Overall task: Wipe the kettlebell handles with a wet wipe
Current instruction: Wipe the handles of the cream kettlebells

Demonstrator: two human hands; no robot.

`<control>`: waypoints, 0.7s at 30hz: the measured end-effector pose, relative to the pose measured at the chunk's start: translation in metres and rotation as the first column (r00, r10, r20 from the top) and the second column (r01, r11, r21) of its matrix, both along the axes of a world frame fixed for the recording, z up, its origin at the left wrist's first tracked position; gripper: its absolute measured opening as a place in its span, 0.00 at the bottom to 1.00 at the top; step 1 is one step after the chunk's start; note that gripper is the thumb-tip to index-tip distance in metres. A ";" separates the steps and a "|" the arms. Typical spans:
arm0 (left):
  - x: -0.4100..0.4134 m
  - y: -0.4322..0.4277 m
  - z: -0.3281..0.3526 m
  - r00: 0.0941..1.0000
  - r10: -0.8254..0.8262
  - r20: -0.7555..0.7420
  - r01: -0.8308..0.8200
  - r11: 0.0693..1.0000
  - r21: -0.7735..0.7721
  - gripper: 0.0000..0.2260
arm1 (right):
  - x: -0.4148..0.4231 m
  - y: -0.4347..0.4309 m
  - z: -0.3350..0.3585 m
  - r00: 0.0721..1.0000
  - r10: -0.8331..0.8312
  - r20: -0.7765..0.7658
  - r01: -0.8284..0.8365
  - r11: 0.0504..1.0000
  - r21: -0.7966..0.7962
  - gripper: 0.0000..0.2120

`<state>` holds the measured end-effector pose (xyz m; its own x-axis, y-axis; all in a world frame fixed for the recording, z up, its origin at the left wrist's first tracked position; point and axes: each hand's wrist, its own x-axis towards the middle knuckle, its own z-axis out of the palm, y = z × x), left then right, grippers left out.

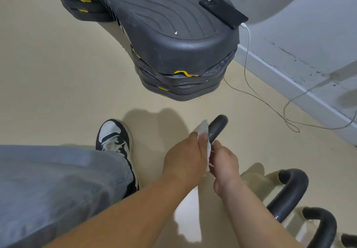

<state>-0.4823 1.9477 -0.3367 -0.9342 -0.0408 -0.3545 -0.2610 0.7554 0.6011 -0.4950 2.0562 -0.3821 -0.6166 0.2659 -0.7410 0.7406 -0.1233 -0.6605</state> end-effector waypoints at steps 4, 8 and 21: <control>-0.036 0.010 0.012 0.994 -0.069 0.089 0.066 0.997 0.032 0.22 | -0.007 -0.002 -0.002 0.998 0.021 -0.064 -0.014 0.994 0.113 0.18; -0.082 0.031 0.006 0.971 -0.085 0.222 0.087 0.996 -0.002 0.20 | -0.007 0.011 -0.017 0.989 0.097 -0.116 -0.072 0.976 0.206 0.23; -0.127 0.081 0.000 0.916 -0.294 0.275 0.381 0.851 -0.361 0.05 | -0.025 0.044 -0.026 0.994 0.111 0.007 -0.111 0.993 -0.029 0.22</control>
<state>-0.6090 2.0288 -0.3370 -0.8254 0.0855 -0.5581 -0.0279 0.9811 0.1915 -0.5198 2.1005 -0.4080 -0.6345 0.1748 -0.7529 0.7566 -0.0587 -0.6513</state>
